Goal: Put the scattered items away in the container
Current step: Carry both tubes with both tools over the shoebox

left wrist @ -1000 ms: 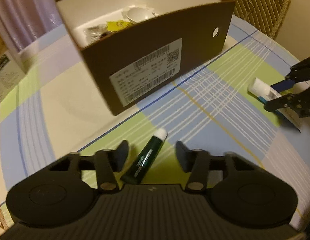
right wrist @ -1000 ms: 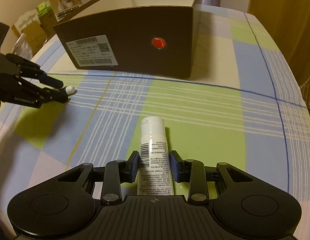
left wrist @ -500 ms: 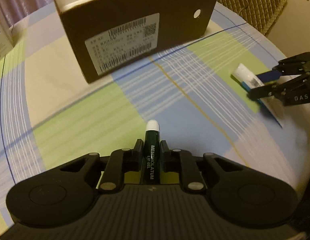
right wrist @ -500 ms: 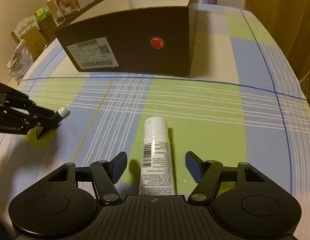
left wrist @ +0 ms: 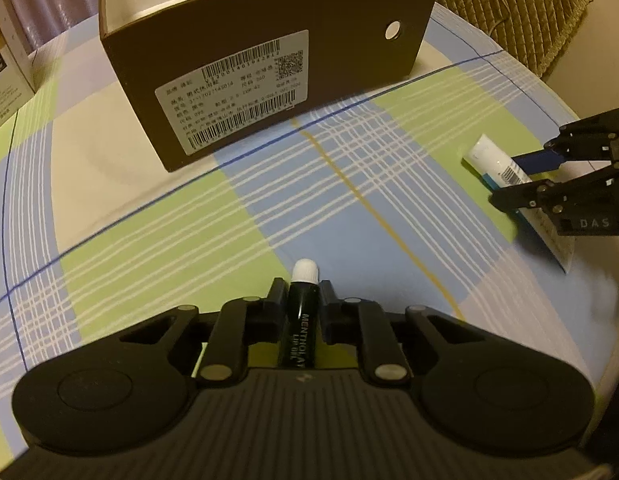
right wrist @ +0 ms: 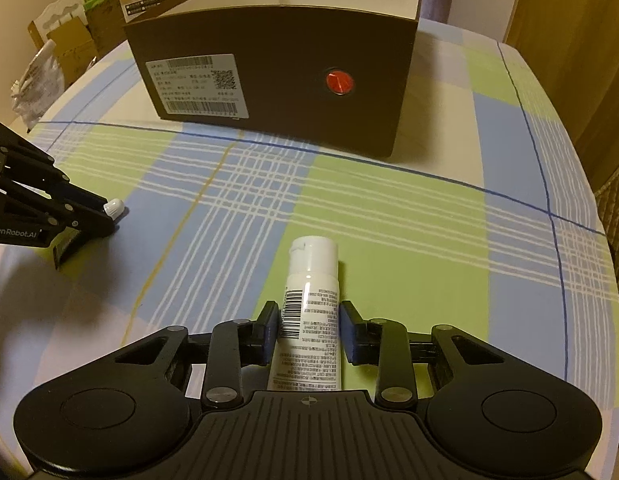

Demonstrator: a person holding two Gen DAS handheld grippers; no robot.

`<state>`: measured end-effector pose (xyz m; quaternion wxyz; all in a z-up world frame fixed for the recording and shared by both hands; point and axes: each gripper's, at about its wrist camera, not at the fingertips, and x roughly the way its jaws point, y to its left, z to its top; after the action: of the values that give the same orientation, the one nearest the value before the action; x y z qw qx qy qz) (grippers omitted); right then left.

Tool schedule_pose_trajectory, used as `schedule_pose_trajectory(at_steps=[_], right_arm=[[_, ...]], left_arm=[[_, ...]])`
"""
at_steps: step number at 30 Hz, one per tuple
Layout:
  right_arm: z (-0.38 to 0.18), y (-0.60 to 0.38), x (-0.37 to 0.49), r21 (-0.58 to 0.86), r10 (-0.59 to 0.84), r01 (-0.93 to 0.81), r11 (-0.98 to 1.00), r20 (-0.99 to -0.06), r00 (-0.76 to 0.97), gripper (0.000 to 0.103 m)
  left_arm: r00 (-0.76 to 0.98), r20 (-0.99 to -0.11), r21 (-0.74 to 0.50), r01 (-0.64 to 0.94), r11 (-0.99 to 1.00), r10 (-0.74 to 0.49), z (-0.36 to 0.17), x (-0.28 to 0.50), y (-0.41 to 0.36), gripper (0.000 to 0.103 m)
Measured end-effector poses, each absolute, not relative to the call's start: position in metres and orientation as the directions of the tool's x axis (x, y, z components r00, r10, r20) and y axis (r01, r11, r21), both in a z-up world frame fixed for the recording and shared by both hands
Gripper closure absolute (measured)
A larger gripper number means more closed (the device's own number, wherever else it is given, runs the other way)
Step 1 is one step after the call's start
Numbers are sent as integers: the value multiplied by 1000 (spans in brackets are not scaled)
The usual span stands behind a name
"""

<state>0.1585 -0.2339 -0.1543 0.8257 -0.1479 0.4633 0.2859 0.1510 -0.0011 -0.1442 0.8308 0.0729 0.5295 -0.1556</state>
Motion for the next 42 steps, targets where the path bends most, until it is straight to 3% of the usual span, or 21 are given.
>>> schedule_pose_trajectory(at_steps=[8, 24, 42], right_arm=[[-146, -234, 148, 114, 398, -606, 788, -845, 358, 69], [-69, -237, 173, 194, 534, -609, 769, -719, 445, 69], [24, -213, 275, 191, 650, -672, 715, -537, 539, 69]], left_arm=[[392, -903, -50, 314, 948, -177, -134, 140, -1, 91], [555, -808, -6, 328, 945, -197, -63, 141, 2, 91], [720, -657, 72, 356, 932, -224, 44, 224, 0, 91]])
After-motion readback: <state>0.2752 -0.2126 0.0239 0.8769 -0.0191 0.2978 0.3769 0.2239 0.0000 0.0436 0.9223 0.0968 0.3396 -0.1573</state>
